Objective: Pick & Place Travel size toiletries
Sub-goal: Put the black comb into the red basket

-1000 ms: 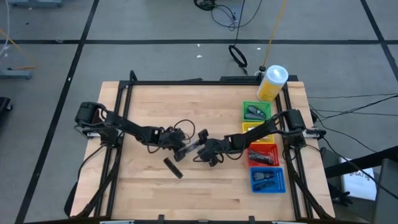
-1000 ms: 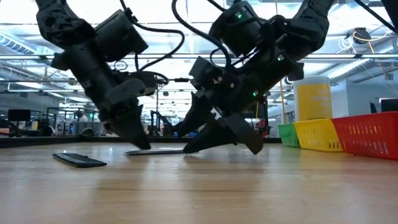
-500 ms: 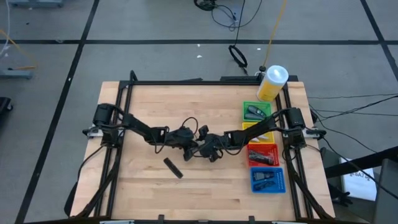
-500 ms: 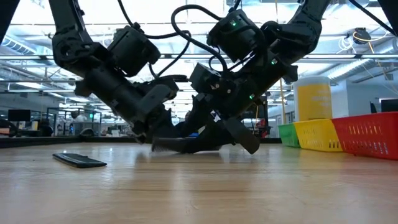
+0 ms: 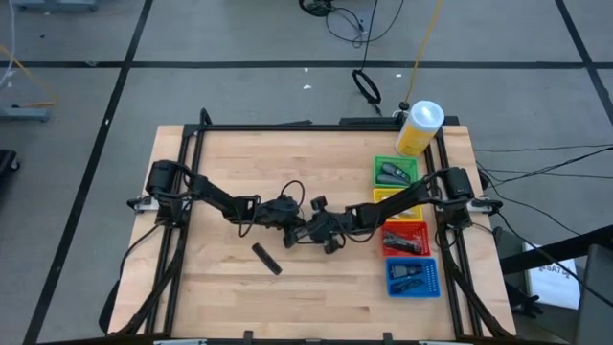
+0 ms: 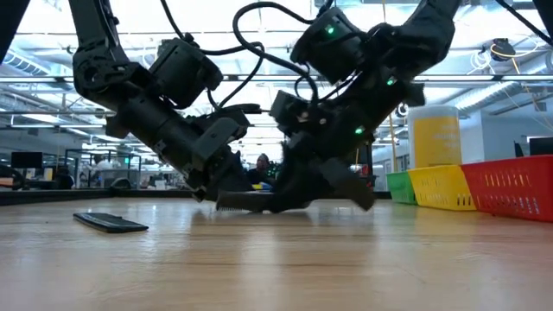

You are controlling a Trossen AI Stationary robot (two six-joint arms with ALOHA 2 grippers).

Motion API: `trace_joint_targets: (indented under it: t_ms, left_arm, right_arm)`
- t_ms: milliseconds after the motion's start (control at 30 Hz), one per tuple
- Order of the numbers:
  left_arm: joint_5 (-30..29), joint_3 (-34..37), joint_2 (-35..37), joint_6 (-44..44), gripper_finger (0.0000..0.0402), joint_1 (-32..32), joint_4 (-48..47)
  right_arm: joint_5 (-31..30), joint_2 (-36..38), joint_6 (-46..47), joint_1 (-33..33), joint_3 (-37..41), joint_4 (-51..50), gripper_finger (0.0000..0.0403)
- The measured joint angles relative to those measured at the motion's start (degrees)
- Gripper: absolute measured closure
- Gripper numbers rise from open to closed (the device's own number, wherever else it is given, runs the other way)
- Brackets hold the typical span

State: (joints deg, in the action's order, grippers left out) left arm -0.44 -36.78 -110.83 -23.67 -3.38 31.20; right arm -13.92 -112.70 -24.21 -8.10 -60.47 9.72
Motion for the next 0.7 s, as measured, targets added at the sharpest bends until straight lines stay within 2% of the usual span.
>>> trace_joint_targets:
  t_ms: [67, 133, 333, 433, 533, 600, 700]
  left_arm:
    - [0.4, 0.0, 0.7, 0.8, 0.0385, 0.0, -0.1]
    - [1.0, 0.1, 2.2, 1.7, 0.0382, -0.1, -1.2]
    - [0.9, 0.5, 10.7, 4.3, 0.0381, -0.3, -8.9]
    - [-5.6, 0.3, 12.8, 4.3, 0.0380, -1.1, -9.0]
    - [-14.1, 0.4, 13.0, 3.9, 0.0380, -2.9, -9.6]
    - [-17.3, 0.4, 12.9, 3.7, 0.0380, -4.4, -9.7]
    - [-19.7, 0.3, 12.8, 4.8, 0.0380, -6.1, -9.5]
  right_arm:
    - [-0.2, 1.0, 2.8, -0.8, 0.0, -3.2, 0.0372]
    - [0.1, 2.9, 6.5, -1.8, 0.0, -8.2, 0.0393]
    - [-0.8, 12.0, 17.6, -5.9, 0.2, -25.4, 0.0393]
    - [0.4, 18.8, 24.2, -8.6, 0.2, -35.6, 0.0396]
    - [6.1, 26.2, 33.0, -11.1, 0.2, -47.1, 0.0389]
    - [10.3, 31.0, 41.4, -12.7, 0.2, -55.9, 0.0388]
    - [12.8, 37.0, 55.3, -15.4, 0.2, -68.7, 0.0392]
